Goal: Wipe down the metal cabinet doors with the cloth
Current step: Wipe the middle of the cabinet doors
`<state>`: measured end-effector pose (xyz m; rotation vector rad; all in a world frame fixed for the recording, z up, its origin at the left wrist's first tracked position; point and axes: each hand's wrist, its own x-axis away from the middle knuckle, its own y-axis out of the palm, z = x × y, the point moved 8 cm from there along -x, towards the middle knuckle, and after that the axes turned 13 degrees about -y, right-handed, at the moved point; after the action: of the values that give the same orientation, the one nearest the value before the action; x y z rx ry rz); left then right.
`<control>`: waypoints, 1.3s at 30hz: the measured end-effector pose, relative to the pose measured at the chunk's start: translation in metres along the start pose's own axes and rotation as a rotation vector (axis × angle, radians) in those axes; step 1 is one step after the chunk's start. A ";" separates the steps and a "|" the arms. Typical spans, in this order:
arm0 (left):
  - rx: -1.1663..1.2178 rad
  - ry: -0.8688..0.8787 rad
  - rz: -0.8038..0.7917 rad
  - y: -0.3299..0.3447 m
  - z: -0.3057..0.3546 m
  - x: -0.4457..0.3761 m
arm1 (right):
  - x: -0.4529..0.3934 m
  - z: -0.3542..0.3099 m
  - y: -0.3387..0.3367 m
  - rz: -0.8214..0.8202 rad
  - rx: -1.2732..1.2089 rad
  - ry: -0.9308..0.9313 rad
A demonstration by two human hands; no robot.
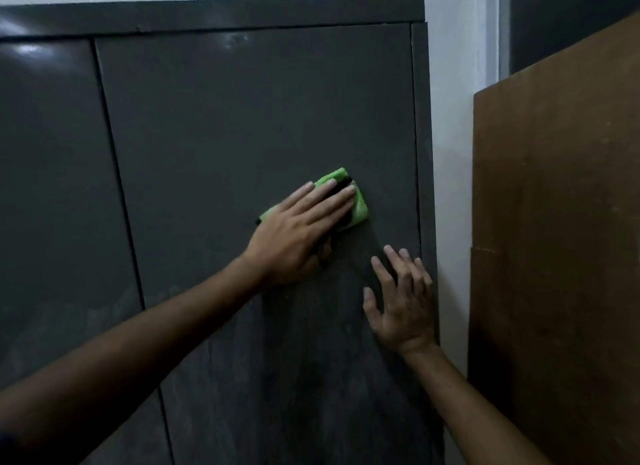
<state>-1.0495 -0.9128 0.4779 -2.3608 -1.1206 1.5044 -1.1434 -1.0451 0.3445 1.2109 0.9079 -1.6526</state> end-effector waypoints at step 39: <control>0.417 0.065 -0.364 0.053 0.121 -0.007 | 0.034 0.014 -0.057 0.094 -0.376 0.608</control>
<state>-1.1238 -0.9883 0.3984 -1.8046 -1.0305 1.3617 -1.2062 -1.0456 0.3187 1.4783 1.4302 -0.9768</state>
